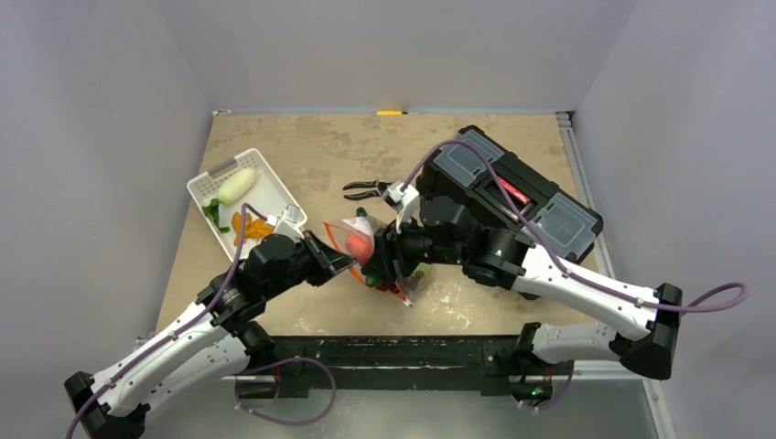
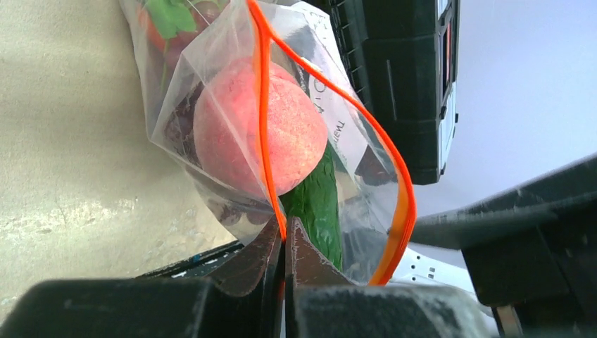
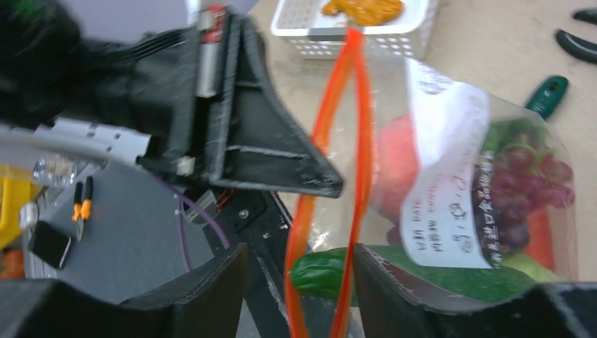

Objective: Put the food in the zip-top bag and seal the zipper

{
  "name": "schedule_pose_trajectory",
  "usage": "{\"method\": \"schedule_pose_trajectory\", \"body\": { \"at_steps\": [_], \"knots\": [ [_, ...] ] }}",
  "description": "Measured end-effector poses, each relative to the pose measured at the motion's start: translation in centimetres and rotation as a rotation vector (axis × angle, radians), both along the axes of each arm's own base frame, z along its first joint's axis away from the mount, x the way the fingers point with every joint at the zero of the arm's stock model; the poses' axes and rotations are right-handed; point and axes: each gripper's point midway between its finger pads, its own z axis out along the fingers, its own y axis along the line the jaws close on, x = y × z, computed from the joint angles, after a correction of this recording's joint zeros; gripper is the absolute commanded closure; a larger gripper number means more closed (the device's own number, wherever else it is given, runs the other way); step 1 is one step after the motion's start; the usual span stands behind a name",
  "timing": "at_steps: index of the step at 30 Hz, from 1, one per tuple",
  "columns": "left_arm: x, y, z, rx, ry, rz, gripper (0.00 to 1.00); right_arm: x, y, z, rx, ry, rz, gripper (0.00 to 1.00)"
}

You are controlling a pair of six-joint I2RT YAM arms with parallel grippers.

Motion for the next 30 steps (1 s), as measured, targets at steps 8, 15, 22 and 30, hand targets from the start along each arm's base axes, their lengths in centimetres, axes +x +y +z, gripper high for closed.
{"method": "schedule_pose_trajectory", "body": {
  "at_steps": [8,15,22,30],
  "knots": [
    [-0.1,0.0,0.7,-0.025,0.005,0.006,1.00,-2.9,-0.6,1.3,-0.014,-0.119,0.049,0.24],
    [-0.2,-0.2,2.8,-0.063,-0.026,-0.005,1.00,-2.2,-1.8,1.3,-0.069,-0.187,-0.030,0.35],
    [-0.3,-0.2,2.9,-0.070,-0.029,-0.008,1.00,-1.4,-2.6,2.3,-0.148,-0.221,-0.092,0.53],
    [-0.4,-0.1,3.0,-0.071,-0.031,-0.009,1.00,-2.1,-1.8,6.5,-0.131,-0.296,-0.074,0.66]
  ]
}}
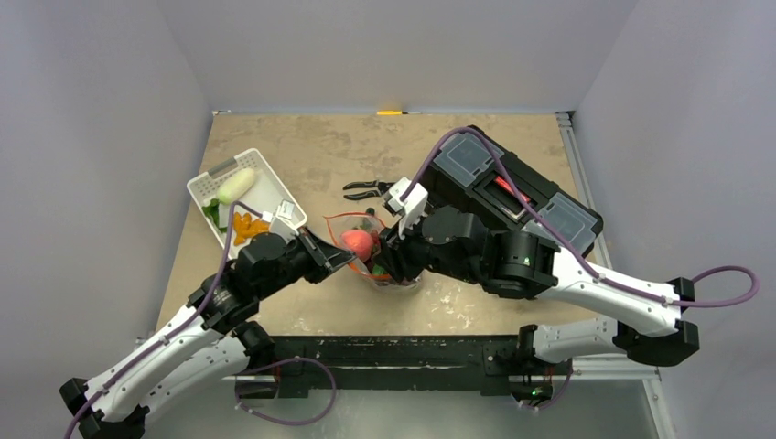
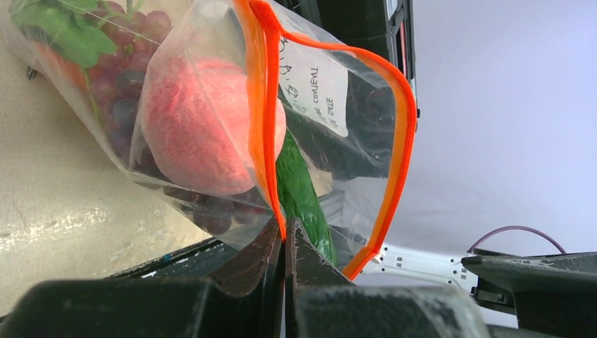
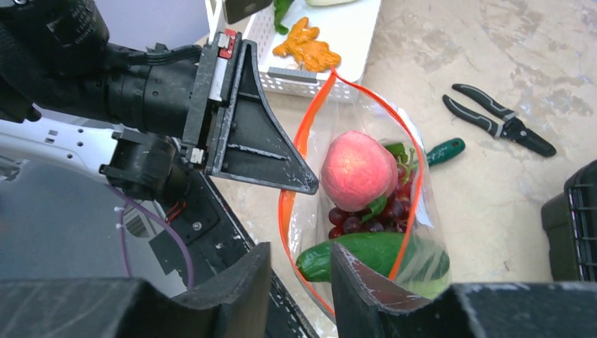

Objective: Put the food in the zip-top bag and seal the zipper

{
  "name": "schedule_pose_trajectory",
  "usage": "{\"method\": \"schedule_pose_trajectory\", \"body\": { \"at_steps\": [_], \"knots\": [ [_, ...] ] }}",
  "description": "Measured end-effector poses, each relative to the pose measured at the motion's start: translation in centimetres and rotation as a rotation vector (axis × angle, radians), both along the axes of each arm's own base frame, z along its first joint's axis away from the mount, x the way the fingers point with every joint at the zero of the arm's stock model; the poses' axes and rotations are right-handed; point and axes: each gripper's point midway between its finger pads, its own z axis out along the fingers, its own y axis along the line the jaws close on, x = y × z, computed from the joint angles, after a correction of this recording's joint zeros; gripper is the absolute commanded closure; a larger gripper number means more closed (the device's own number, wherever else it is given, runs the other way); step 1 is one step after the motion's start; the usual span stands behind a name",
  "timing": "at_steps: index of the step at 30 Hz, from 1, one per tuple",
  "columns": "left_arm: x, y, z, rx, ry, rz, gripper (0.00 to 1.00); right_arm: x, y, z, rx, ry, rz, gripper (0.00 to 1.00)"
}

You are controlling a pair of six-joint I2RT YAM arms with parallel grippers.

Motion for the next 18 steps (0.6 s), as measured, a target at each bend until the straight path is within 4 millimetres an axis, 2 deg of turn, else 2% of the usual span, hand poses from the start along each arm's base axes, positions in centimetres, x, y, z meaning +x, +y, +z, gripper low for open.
{"method": "schedule_pose_trajectory", "body": {
  "at_steps": [4,7,11,15,18],
  "knots": [
    [-0.1,0.1,0.2,-0.005,-0.005,0.000,1.00,-0.4,0.7,0.0,0.005,0.019,0.027,0.77],
    [-0.1,0.1,0.3,-0.007,-0.008,0.000,1.00,-0.5,1.9,-1.4,-0.014,0.058,0.034,0.90],
    [-0.1,0.1,0.4,-0.010,-0.011,0.000,1.00,-0.2,3.1,-5.9,-0.094,0.126,-0.010,0.98],
    [-0.3,0.3,0.4,-0.011,-0.012,-0.001,1.00,0.1,2.0,-11.0,-0.218,0.166,-0.072,1.00],
    [-0.4,0.3,0.5,-0.014,-0.013,-0.005,1.00,0.4,0.9,-13.4,-0.292,0.182,-0.118,1.00]
  ]
}}
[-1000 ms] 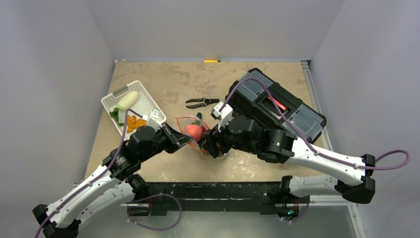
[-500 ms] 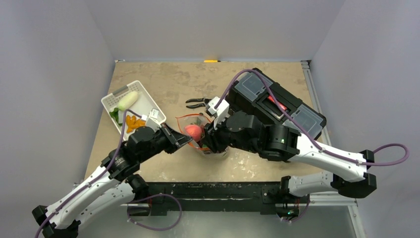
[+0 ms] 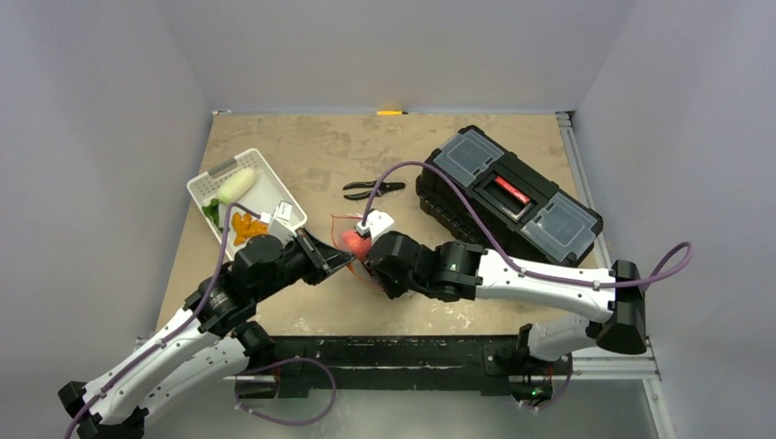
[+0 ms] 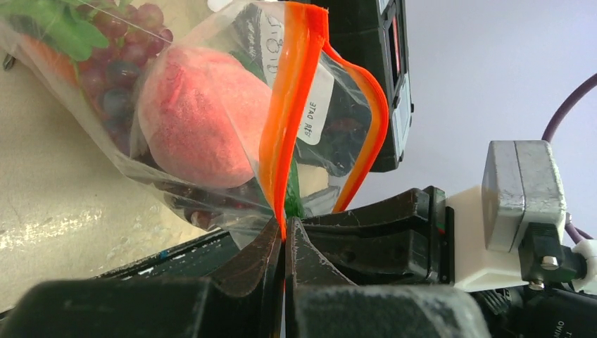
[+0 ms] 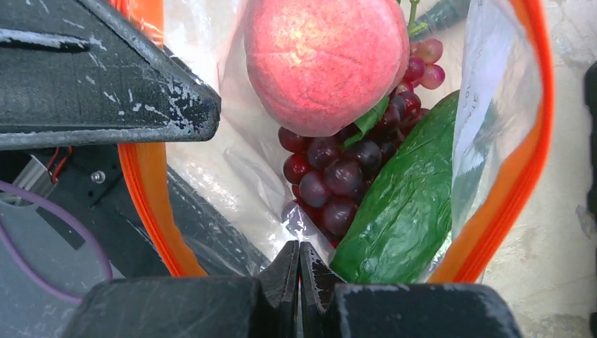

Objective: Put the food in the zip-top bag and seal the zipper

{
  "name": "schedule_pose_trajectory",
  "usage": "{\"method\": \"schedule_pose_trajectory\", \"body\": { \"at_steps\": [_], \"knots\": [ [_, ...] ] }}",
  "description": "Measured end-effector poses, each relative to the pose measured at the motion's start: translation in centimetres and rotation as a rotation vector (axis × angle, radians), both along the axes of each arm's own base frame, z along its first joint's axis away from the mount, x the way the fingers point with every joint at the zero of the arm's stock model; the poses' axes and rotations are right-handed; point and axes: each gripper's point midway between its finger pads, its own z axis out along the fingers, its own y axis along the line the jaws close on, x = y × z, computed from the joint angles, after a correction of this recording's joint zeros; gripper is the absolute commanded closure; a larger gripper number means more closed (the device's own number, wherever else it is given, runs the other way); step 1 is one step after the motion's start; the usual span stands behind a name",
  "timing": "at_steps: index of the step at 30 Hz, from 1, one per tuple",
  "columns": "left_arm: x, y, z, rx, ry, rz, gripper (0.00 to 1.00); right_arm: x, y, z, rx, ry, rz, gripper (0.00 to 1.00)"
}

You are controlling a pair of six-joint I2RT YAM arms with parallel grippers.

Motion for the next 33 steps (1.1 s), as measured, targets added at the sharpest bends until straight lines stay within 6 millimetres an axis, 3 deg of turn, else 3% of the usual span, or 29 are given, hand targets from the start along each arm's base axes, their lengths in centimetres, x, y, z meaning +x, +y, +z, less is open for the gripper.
{"method": "schedule_pose_trajectory", "body": {
  "at_steps": [2,5,11,13,15,17,23,26,28,30,33],
  "knots": [
    [0.0,0.0,0.0,-0.001,0.000,-0.003,1.00,0.0,-0.3,-0.1,-0.003,0.004,-0.011,1.00],
    [-0.1,-0.1,0.0,-0.002,0.000,-0.006,1.00,-0.1,-0.6,1.7,0.048,-0.011,-0.010,0.93],
    [-0.1,-0.2,0.2,-0.008,-0.006,-0.008,1.00,-0.4,0.2,10.2,0.287,-0.075,0.024,0.89],
    [-0.1,-0.2,0.2,-0.008,-0.005,-0.008,1.00,-0.3,0.4,11.9,0.338,-0.091,0.028,0.89],
    [-0.1,-0.1,0.2,-0.008,-0.006,-0.008,1.00,-0.3,0.4,11.8,0.335,-0.093,0.027,0.89],
    [-0.1,-0.1,0.3,-0.010,-0.007,-0.008,1.00,-0.2,0.4,10.4,0.300,-0.086,0.021,0.90],
    [-0.1,-0.1,0.3,-0.010,-0.008,-0.008,1.00,1.0,-1.4,2.5,0.029,-0.064,-0.061,0.97],
    [-0.2,-0.1,0.2,-0.008,-0.006,-0.009,1.00,1.4,-2.0,0.3,-0.067,-0.062,-0.091,0.94],
    [-0.2,-0.1,0.2,-0.006,-0.004,-0.009,1.00,1.4,-1.9,0.3,-0.072,-0.060,-0.087,0.85],
    [-0.2,0.0,0.2,-0.005,-0.004,-0.008,1.00,1.2,-1.5,1.5,-0.025,-0.063,-0.070,0.75],
    [-0.2,0.2,0.2,-0.003,-0.006,0.002,1.00,0.4,-0.6,5.8,0.145,-0.077,-0.008,0.62]
  ]
}}
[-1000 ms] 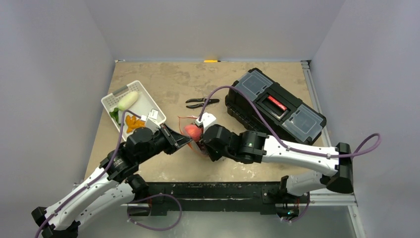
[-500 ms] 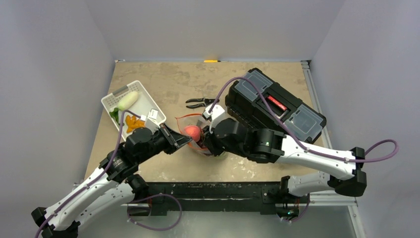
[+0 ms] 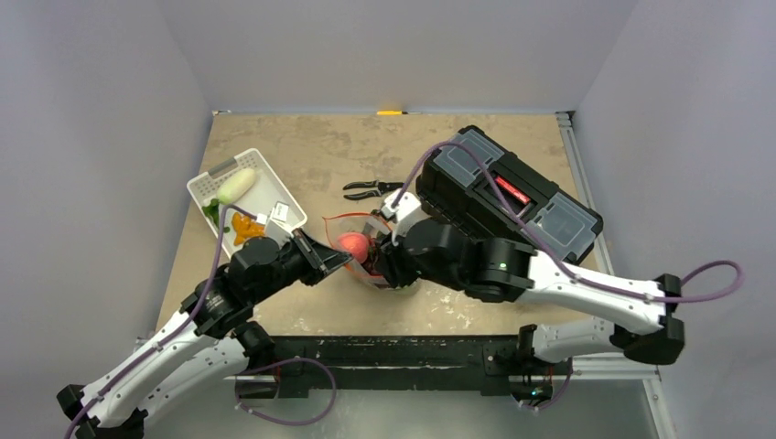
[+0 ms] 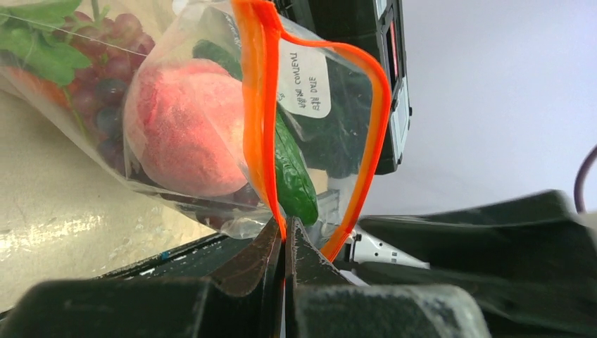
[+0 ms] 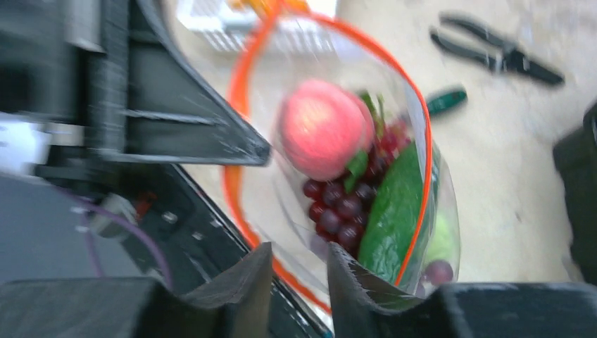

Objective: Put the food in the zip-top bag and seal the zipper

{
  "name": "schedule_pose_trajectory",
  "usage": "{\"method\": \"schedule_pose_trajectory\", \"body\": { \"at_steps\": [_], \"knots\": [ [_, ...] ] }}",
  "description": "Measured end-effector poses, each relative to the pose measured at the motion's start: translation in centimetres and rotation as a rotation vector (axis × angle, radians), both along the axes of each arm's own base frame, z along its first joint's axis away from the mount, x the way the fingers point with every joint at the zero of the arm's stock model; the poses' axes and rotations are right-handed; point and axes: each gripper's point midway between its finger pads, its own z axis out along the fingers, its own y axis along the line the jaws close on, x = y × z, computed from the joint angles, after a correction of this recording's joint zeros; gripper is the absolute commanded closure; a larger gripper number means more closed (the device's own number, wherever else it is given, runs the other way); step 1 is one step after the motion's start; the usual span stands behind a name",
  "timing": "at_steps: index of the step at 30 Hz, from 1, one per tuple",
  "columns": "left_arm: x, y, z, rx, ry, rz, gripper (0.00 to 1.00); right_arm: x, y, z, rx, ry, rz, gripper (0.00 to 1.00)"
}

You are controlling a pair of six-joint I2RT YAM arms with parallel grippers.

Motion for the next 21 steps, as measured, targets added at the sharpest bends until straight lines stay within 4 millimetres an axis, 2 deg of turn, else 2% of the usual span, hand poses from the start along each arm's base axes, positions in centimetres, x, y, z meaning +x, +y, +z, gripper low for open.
{"method": "schedule_pose_trajectory", "body": {
  "at_steps": [3,5,7,8,9,12,13,16,21],
  "knots": [
    [-0.1,0.5,0.1,0.006,-0.002,0.016,1.00,-0.5,-0.5,5.7,0.188,-0.070,0.041,0.54],
    [-0.1,0.8,0.3,0.010,-0.003,0.026,1.00,-0.7,-1.5,8.9,0.296,-0.130,0.055,0.38],
    [-0.1,0.9,0.4,0.011,-0.006,0.032,1.00,-1.0,-3.3,10.8,0.396,-0.210,0.070,0.26],
    [0.0,0.9,0.4,0.011,-0.006,0.033,1.00,-1.3,-4.5,10.8,0.429,-0.250,0.080,0.21],
    [0.0,1.0,0.5,0.010,-0.007,0.034,1.00,-1.5,-5.6,9.9,0.439,-0.282,0.089,0.18],
    [0.0,0.9,0.4,0.011,-0.006,0.034,1.00,-2.0,-7.9,7.6,0.447,-0.359,0.122,0.17],
    [0.0,0.9,0.4,0.011,-0.006,0.034,1.00,-2.1,-8.1,7.0,0.438,-0.374,0.137,0.17],
    [0.0,0.9,0.4,0.011,-0.006,0.034,1.00,-2.2,-7.6,5.9,0.400,-0.396,0.176,0.19],
    [0.0,0.9,0.5,0.010,-0.006,0.034,1.00,-1.8,-5.3,3.8,0.319,-0.387,0.216,0.24]
  ]
}}
